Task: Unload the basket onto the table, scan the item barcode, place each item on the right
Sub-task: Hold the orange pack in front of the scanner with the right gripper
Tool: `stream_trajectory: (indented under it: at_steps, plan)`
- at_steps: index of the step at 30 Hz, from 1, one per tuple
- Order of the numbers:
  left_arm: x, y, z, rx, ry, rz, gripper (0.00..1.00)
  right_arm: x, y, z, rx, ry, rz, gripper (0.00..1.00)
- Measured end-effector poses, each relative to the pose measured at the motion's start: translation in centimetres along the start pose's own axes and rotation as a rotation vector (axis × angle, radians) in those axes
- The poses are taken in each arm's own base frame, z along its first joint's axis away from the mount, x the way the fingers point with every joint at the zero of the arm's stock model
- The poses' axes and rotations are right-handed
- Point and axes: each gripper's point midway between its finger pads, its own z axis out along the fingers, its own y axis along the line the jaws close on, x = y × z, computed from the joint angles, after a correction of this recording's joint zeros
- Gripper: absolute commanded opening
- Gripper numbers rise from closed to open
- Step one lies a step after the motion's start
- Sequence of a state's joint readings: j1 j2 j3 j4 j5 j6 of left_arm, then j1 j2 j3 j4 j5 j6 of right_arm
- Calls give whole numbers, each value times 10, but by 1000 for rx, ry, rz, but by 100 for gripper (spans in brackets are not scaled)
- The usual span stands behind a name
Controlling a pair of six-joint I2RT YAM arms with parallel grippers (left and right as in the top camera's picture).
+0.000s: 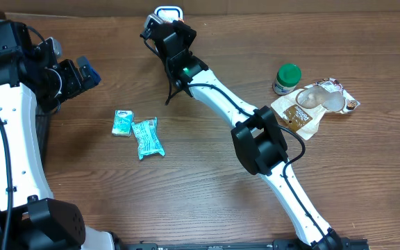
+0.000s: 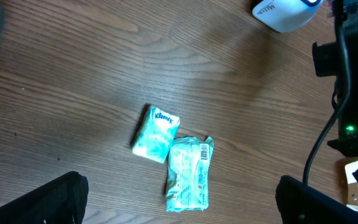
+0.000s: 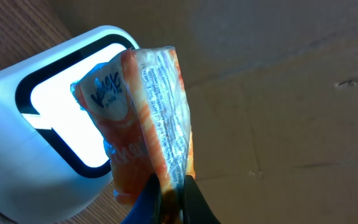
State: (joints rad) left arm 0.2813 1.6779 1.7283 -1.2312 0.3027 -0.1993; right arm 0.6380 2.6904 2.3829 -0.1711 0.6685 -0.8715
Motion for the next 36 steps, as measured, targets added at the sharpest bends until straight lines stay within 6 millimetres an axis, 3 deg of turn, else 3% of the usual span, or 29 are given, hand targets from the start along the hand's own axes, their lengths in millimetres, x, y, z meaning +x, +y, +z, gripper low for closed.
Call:
stream_trajectory:
  at_steps: [12, 20, 36]
  plan:
    - [0, 0, 0, 0, 0, 0, 99, 1, -7, 10, -16, -39, 53, 4]
    - [0, 0, 0, 0, 0, 0, 100, -10, -18, 12, 0, -103, 176, 4]
    - [0, 0, 0, 0, 0, 0, 99, -7, -12, 12, -25, -92, 188, 4]
